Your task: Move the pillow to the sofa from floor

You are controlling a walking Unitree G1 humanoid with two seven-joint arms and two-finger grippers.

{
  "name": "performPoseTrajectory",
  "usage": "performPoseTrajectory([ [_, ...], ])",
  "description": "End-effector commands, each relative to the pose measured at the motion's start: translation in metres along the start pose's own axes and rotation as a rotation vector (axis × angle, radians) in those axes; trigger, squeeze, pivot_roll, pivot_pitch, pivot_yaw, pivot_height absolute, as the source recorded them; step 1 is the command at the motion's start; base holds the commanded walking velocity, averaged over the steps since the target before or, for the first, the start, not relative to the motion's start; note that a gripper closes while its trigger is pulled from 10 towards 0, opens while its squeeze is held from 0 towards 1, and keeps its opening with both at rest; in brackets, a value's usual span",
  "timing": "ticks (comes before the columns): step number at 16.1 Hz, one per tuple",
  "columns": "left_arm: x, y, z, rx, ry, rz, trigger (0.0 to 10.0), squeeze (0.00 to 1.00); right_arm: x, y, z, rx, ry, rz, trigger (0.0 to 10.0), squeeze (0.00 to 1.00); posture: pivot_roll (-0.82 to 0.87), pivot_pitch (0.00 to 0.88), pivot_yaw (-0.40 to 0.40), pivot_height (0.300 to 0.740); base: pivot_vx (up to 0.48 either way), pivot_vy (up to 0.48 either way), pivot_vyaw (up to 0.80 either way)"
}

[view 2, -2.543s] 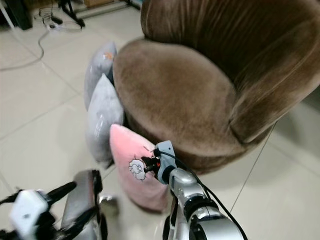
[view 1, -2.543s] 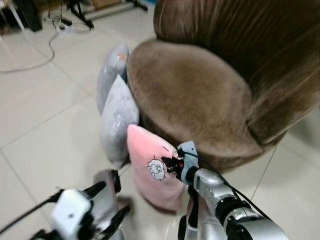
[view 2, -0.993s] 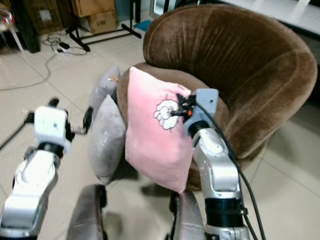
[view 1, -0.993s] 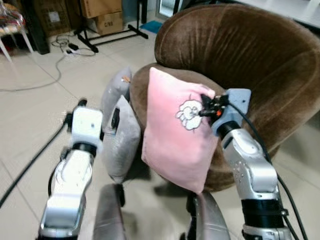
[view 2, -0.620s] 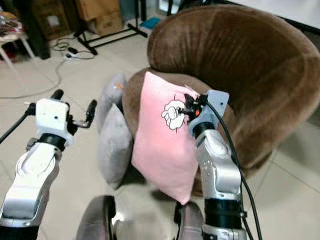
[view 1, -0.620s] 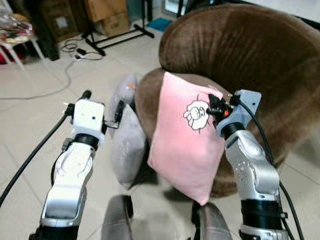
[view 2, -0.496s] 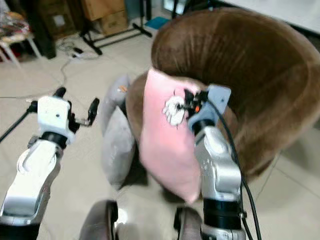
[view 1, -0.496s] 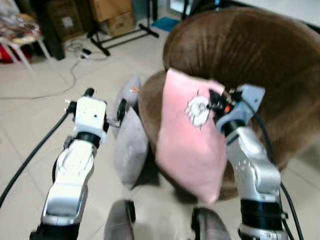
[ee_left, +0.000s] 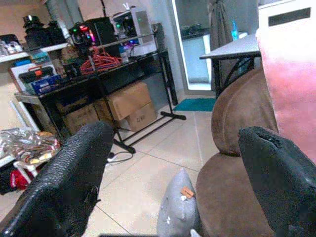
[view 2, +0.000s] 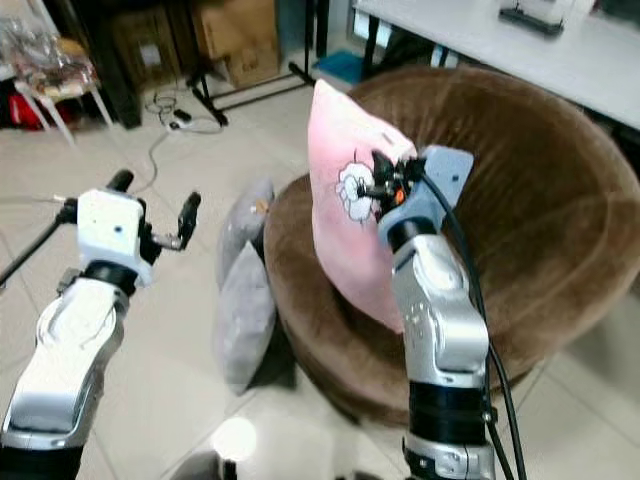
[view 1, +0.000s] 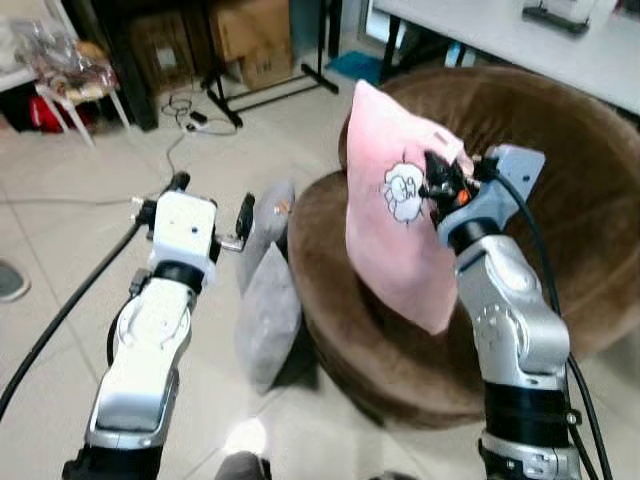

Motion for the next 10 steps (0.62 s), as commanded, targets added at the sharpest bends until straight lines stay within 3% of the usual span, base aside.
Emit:
performPoseTrajectory([
  [1, -0.002, 0.001, 0.002, -0.001, 0.008, -0.006, 10.0, 0.0, -0.009, 0.004, -0.002, 0.007, 0.039, -0.019, 10.0, 0.0, 0.05, 0.0, -0.054, 0.74, 0.0, 0.0, 0.0],
  [3, 0.0, -0.001, 0.004, -0.009, 0.005, -0.006, 10.0, 0.0, -0.001, 0.0, -0.001, 0.008, -0.035, -0.017, 10.0, 0.0, 0.05, 0.0, -0.054, 0.74, 0.0, 0.0, 0.0],
  [4, 0.001, -0.002, 0.006, -0.015, 0.002, -0.004, 10.0, 0.0, 0.001, -0.003, 0.0, -0.01, -0.043, 0.02, 10.0, 0.0, 0.04, 0.0, -0.055, 0.74, 0.0, 0.0, 0.0],
  [9, 0.0, -0.007, 0.011, -0.041, -0.004, 0.033, 10.0, 0.0, 0.0, -0.015, -0.001, -0.057, -0.038, 0.021, 10.0, 0.0, 0.06, 0.0, -0.083, 0.74, 0.0, 0.0, 0.0],
  [10, 0.001, -0.007, 0.011, -0.039, -0.008, 0.034, 10.0, 0.0, 0.0, -0.017, -0.002, -0.066, -0.041, 0.007, 10.0, 0.0, 0.06, 0.0, -0.085, 0.74, 0.0, 0.0, -0.8],
])
Point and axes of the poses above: a point about 5 cm out from each wrist's last joint towards the gripper, its own z axis pointing back from the gripper into the wrist, its own y axis along the axis of the wrist's last joint, x = y × z, the point moved 2 cm from there along -z, pointing out of the wrist towards the gripper, and after that the axes turned 15 degrees about -z, right-handed, at the moved point
